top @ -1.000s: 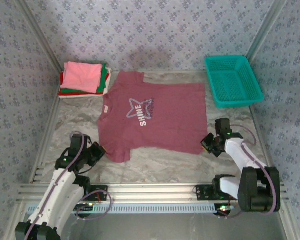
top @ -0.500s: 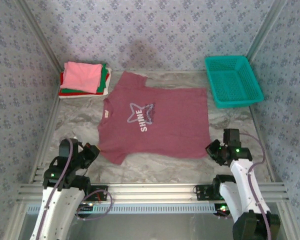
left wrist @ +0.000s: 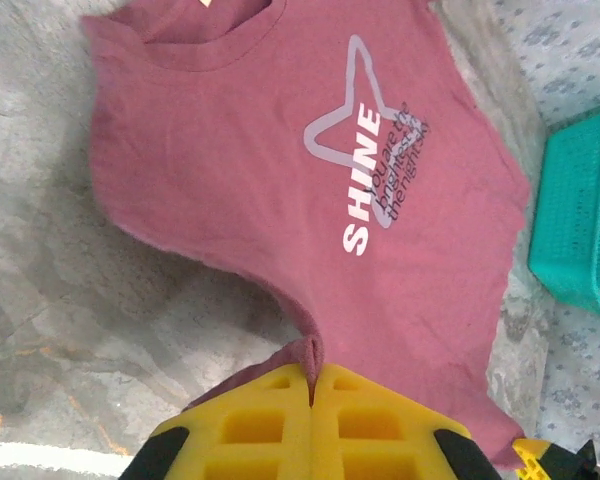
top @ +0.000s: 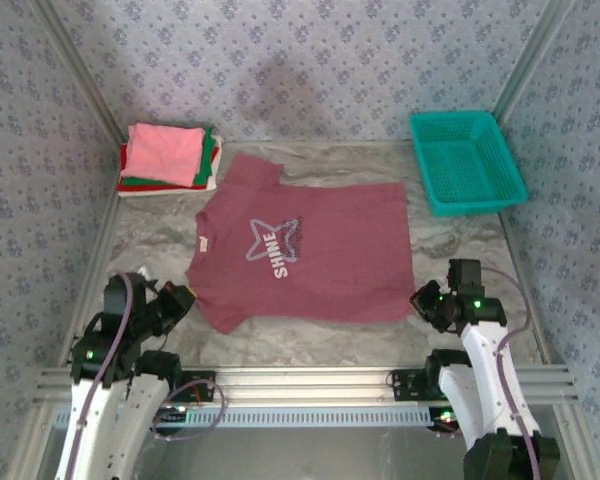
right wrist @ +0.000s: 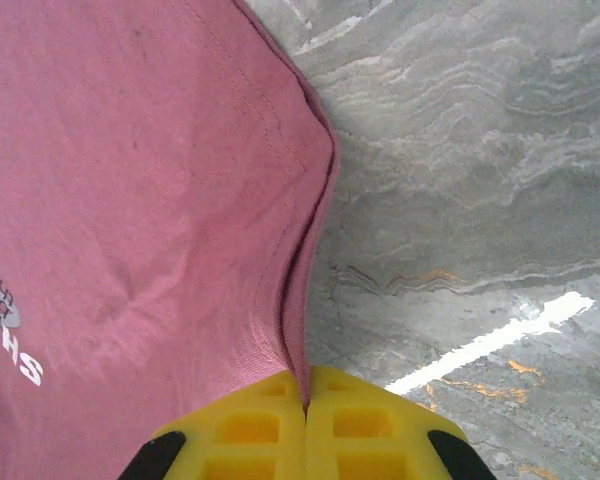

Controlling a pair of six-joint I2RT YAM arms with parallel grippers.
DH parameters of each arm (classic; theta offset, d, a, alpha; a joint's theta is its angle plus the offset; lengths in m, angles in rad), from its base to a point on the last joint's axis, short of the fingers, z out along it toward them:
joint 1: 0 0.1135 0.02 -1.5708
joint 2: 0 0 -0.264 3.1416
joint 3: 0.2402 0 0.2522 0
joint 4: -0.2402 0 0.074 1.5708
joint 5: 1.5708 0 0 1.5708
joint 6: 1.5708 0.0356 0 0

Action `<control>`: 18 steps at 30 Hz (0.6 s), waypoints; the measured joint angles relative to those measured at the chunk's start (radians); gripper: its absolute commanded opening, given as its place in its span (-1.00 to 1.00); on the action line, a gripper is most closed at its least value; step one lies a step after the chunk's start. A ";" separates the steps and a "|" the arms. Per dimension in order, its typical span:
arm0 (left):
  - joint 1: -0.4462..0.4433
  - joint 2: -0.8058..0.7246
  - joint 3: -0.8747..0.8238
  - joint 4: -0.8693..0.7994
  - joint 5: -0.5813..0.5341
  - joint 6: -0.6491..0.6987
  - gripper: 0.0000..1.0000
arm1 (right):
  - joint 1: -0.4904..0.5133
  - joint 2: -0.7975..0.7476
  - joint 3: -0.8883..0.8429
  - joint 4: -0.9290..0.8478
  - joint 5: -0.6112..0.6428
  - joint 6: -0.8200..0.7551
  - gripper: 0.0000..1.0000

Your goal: Fold and stack the t-shirts

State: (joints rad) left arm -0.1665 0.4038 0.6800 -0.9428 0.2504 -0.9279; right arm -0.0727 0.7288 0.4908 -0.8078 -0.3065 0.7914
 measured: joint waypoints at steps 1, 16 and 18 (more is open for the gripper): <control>0.000 0.050 0.000 0.023 0.001 0.008 -1.00 | 0.000 0.029 0.014 0.006 0.003 -0.007 -1.00; 0.003 0.538 0.193 0.215 -0.027 0.231 -1.00 | 0.021 0.383 0.257 0.093 0.080 -0.125 -1.00; 0.004 0.565 0.244 0.206 -0.031 0.249 -1.00 | 0.023 0.401 0.286 0.093 0.082 -0.130 -1.00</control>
State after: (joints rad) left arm -0.1627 0.9684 0.9241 -0.7368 0.2195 -0.6788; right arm -0.0498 1.1301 0.7765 -0.7147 -0.2245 0.6613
